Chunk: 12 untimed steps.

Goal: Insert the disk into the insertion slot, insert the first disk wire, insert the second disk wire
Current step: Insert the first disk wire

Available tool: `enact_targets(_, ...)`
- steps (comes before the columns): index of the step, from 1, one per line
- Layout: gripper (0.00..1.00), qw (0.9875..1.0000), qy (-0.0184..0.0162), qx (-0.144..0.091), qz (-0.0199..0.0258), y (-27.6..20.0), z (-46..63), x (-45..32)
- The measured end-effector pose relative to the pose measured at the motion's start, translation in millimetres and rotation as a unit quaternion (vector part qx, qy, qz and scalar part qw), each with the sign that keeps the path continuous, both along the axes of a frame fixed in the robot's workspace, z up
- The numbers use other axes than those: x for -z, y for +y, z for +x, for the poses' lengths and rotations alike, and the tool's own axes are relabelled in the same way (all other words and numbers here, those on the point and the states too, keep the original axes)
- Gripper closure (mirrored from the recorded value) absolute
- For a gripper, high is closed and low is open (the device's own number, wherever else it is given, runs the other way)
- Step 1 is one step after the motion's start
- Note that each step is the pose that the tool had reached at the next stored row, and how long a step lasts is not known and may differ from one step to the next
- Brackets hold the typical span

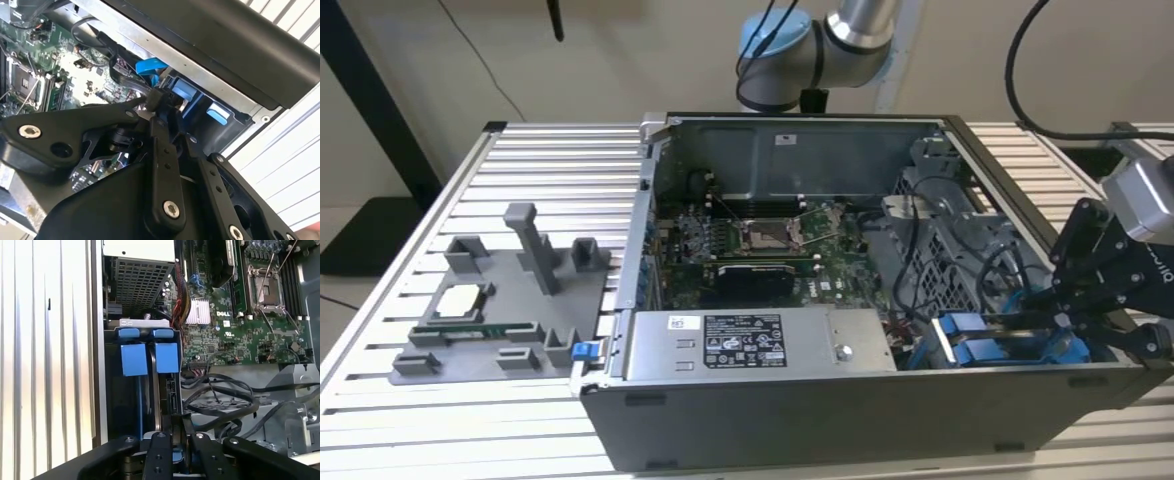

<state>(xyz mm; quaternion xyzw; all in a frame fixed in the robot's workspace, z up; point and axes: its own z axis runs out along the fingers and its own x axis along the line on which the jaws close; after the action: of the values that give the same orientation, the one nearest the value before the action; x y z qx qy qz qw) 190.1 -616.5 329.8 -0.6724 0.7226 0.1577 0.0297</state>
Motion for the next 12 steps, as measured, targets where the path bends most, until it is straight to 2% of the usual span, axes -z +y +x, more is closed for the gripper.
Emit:
enact_targets(1,1.0,1.0,-0.0002,0.0,-0.0017,0.8,-0.4,0.0)
enact_targets(8,1.0,1.0,-0.0022,0.0,-0.0035,10.0,-3.9,0.5)
enact_targets(12,1.0,1.0,-0.0038,0.0,-0.0056,10.5,-3.9,2.8)
